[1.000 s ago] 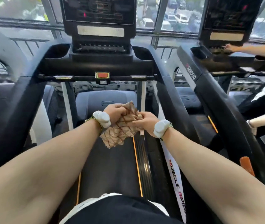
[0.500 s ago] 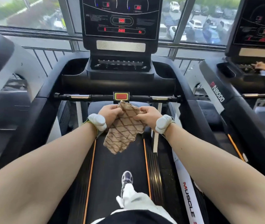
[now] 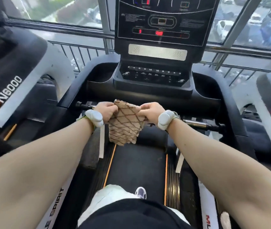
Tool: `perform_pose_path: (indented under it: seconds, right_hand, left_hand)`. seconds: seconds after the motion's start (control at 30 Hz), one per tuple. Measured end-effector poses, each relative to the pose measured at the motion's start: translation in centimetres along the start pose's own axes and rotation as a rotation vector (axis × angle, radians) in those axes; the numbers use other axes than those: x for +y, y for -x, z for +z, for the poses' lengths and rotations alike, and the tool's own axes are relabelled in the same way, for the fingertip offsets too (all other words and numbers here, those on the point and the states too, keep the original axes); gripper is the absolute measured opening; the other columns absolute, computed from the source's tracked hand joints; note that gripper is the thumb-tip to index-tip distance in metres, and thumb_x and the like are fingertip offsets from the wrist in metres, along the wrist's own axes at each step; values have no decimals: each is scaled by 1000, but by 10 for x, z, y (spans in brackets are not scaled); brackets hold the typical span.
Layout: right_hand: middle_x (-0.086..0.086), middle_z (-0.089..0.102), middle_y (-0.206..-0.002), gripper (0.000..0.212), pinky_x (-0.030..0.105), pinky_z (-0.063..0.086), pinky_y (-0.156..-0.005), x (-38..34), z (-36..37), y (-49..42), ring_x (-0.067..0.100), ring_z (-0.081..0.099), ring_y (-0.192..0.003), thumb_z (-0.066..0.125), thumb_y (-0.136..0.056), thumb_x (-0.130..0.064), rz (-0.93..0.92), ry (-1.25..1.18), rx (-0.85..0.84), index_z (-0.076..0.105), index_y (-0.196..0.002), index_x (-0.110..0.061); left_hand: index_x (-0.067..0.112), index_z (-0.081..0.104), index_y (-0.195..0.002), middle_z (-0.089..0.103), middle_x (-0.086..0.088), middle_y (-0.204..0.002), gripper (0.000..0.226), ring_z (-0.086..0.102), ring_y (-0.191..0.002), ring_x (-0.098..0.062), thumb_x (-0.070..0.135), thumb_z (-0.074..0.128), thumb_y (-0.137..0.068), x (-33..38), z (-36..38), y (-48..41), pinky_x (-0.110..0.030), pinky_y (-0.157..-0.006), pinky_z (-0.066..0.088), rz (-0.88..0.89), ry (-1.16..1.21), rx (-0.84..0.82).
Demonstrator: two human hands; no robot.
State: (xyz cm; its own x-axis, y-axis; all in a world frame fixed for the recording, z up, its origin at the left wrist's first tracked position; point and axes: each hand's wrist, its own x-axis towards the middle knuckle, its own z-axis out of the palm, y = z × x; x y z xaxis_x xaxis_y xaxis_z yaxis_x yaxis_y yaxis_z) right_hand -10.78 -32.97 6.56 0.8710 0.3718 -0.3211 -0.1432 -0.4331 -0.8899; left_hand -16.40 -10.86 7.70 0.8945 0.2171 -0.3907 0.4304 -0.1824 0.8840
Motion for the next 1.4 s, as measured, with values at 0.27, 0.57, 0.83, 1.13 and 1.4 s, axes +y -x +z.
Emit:
perform_pose_path:
  seconds: [0.27,0.57,0.83,1.13,1.4]
  right_hand:
    - [8,74,-83,3,47,66,-78,-26,24,-75,30,77,-89,76,-75,-19,14,12,17,73,-75,-20]
    - [-3,71,-65,6,27,52,-59,-56,50,-149,12,60,-62,75,-76,-23,70,81,68,75,-75,-17]
    - [11,72,-70,8,39,64,-64,-60,83,-193,28,75,-65,74,-88,-16,259,-148,144,69,-88,-9]
    - [12,77,-95,27,36,60,-85,-11,121,-215,25,76,-90,76,-88,-24,442,-115,116,60,-102,-7]
    - [5,75,-103,30,26,48,-67,-5,122,-208,22,69,-95,69,-90,-35,439,207,-2,72,-109,-11]
  left_hand:
    - [-1,71,-87,61,-11,-76,17,56,-59,-18,12,59,-84,5,-39,-62,-27,-55,49,-26,-28,129]
    - [7,76,-87,69,-5,-77,17,62,-68,-19,14,61,-89,11,-91,-136,-24,-61,52,-34,-102,150]
    - [5,73,-94,69,-14,-72,17,62,-56,-20,11,58,-98,-4,-113,-195,-24,-42,52,-113,-119,-2]
    - [12,58,-135,73,-12,-113,55,73,-100,-27,20,77,-85,-46,-110,-220,-37,-89,60,-175,-305,-152]
    - [23,75,-105,74,0,-100,21,69,-94,-16,31,67,-88,-45,-104,-222,-29,-80,58,-135,-648,-333]
